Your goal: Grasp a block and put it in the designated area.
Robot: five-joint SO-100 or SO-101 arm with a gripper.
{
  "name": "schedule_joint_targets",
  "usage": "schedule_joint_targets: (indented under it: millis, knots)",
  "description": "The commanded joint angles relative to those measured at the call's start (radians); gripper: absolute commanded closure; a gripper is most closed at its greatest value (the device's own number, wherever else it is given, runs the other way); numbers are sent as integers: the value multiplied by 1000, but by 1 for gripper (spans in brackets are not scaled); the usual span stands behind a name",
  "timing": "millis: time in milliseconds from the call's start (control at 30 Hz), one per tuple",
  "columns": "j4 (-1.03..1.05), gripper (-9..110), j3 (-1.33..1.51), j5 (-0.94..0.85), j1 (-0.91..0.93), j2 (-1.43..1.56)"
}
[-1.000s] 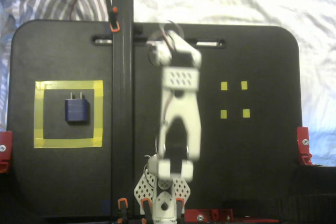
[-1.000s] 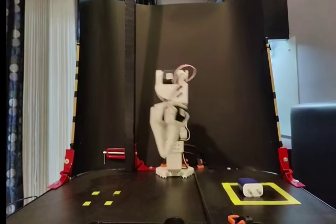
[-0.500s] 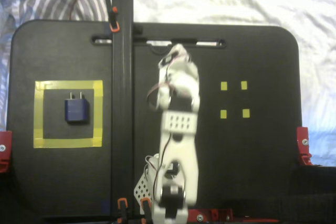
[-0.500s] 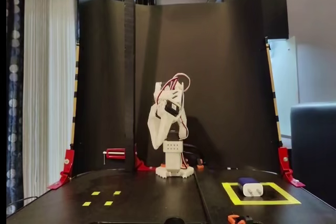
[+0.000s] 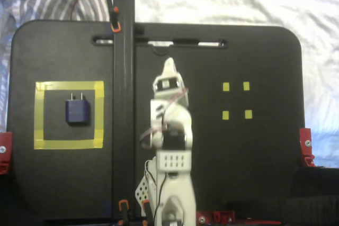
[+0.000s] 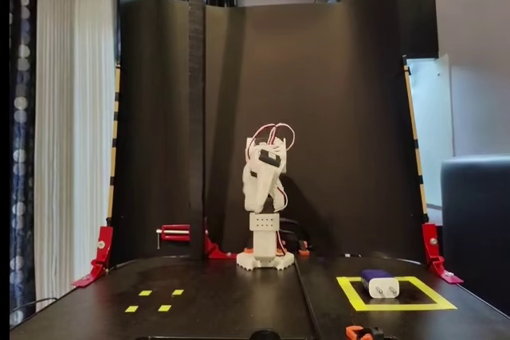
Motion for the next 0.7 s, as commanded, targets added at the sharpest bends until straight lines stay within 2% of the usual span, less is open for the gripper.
schedule_joint_targets:
  millis: [0, 233, 667]
  knots:
    - [-28, 102, 67, 80, -11, 106]
    - [-26, 102, 227, 293, -17, 325]
    - [-72, 102, 492, 299, -49, 506]
